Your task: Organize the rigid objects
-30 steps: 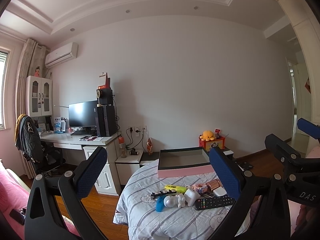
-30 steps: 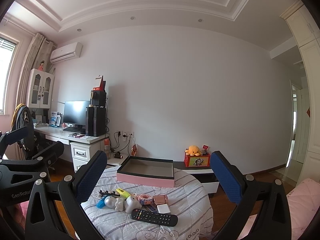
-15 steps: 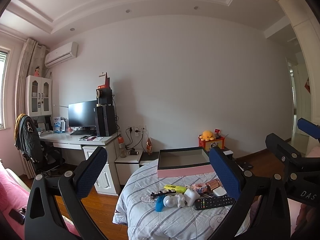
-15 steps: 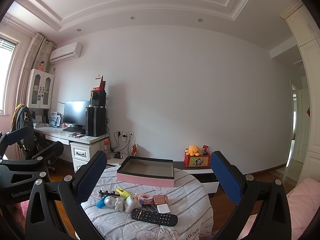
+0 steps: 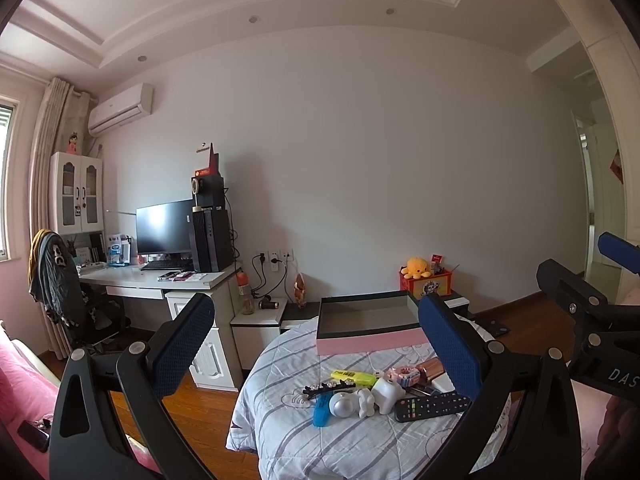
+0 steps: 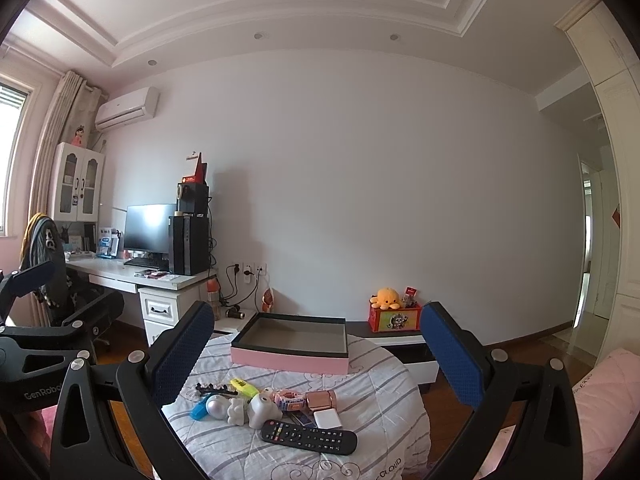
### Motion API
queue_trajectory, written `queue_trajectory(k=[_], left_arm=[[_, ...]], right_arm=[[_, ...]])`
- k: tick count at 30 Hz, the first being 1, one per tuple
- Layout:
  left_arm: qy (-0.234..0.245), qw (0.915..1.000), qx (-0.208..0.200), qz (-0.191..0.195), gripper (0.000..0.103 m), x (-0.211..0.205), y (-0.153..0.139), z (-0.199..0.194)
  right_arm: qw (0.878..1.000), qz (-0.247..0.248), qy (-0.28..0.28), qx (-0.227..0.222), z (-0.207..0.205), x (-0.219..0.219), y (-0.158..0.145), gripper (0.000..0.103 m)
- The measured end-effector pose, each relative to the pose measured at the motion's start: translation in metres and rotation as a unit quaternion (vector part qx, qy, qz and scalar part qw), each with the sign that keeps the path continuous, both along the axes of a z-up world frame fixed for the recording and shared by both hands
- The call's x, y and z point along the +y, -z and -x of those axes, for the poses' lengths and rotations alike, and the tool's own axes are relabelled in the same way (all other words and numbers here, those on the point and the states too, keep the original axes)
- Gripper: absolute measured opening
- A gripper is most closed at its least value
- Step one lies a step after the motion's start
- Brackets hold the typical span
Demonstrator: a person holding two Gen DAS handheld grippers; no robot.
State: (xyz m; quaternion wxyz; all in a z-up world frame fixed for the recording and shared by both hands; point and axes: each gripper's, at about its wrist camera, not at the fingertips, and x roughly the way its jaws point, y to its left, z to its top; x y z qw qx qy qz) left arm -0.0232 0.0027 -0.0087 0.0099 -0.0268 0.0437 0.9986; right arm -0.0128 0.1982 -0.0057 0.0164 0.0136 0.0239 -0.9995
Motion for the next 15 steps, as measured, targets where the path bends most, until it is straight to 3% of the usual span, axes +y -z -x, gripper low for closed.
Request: queue_trajectory(k=[9,15], left_arm=[[-0.008,0.9999,-0.012,-0.002,0.103,0.003,0.007,0.039],[-0.006,0.999,-0.045,-0.002,0.103,0.006,0.022,0.076]], right_arm=[[1.0,-0.007,0.005,-0.004,0.031,0.002,0.0,0.103],[1.0,-0.003,0.004,-0.026,0.065,0.005,0.013,0.103]])
